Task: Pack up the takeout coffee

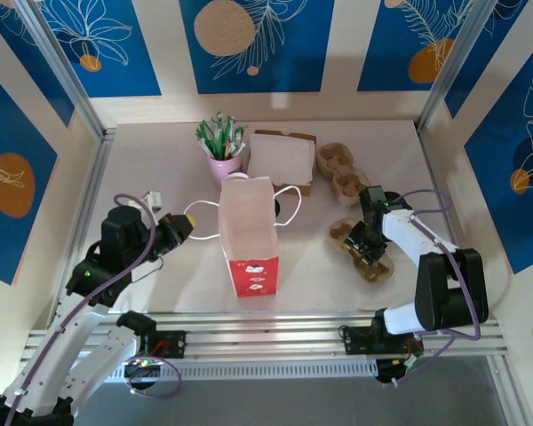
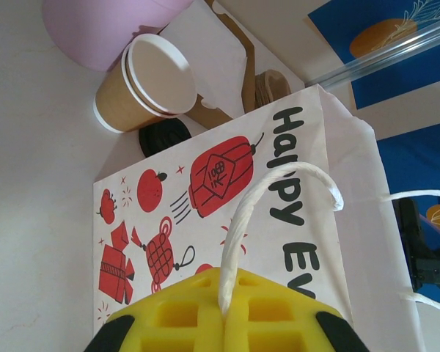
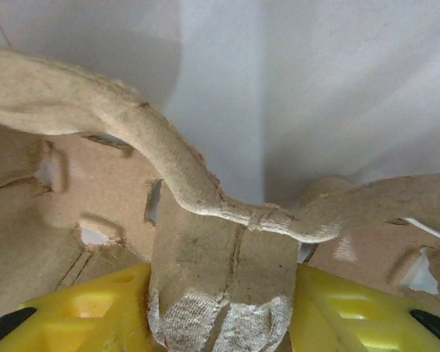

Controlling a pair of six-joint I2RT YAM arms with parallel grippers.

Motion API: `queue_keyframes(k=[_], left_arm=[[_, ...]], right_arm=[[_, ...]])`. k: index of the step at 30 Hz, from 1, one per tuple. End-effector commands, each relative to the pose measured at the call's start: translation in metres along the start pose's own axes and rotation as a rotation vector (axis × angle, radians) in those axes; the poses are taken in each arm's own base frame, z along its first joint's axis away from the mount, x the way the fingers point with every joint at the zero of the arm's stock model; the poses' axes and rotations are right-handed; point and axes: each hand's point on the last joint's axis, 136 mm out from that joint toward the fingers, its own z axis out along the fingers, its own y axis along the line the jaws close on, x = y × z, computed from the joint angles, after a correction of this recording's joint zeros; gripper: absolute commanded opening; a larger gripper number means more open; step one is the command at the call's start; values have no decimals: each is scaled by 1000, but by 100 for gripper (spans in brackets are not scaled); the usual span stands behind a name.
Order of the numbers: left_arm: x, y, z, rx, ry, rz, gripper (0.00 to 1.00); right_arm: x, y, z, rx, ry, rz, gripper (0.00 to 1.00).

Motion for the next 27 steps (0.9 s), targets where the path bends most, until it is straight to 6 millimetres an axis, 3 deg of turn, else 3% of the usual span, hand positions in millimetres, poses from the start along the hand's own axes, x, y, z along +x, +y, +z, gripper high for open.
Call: queue_keyframes(k=[1, 14, 27], left_arm=[[-2, -2, -1, 13, -24, -4, 0], [-3, -3, 3, 33, -34, -37, 0], [-11, -14, 7, 70, -74, -55, 0]], right_arm=[[5, -5, -13, -1, -11, 18, 48], [5, 2, -94, -153, -159, 31, 47], [26, 33, -218, -425, -311, -49, 43]])
